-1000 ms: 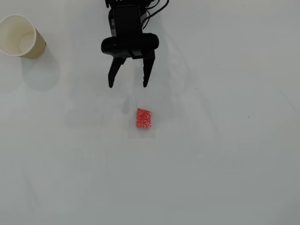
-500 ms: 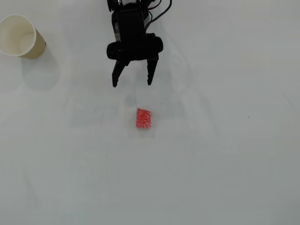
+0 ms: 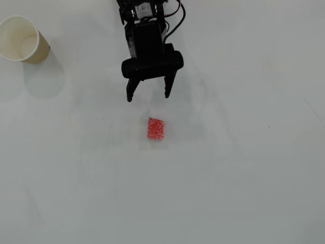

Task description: Pick up the cube and drop it in the cup.

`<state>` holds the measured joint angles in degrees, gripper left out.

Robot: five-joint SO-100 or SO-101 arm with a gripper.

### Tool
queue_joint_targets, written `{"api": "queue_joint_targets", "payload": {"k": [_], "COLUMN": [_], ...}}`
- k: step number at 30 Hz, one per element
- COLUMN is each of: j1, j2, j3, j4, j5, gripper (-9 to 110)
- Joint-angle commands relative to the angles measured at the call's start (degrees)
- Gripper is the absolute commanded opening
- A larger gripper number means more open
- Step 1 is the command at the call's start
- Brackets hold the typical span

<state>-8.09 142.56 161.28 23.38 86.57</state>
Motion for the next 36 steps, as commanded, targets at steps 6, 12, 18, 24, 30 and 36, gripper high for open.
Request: {"api": "queue_joint_targets", "payload": {"k": [6,12,18,24,30,36], "j1": [0.26,0.44,-0.26,-1.49,-1.41,-1.05], "j2": [-9.23,-14.77,-20.74,-26.10,-32.61,-38.85], "j3": [-9.76,-11.07,-14.41,-17.75,-21.62,-26.19], "j4": [-7.65,-10.28,-12.39,-13.54,-15.91,-16.96], "j5": [-0.70,-0.70,-0.70,-0.70,-0.70,-0.70], "gripper": [35,35,35,35,35,35]}}
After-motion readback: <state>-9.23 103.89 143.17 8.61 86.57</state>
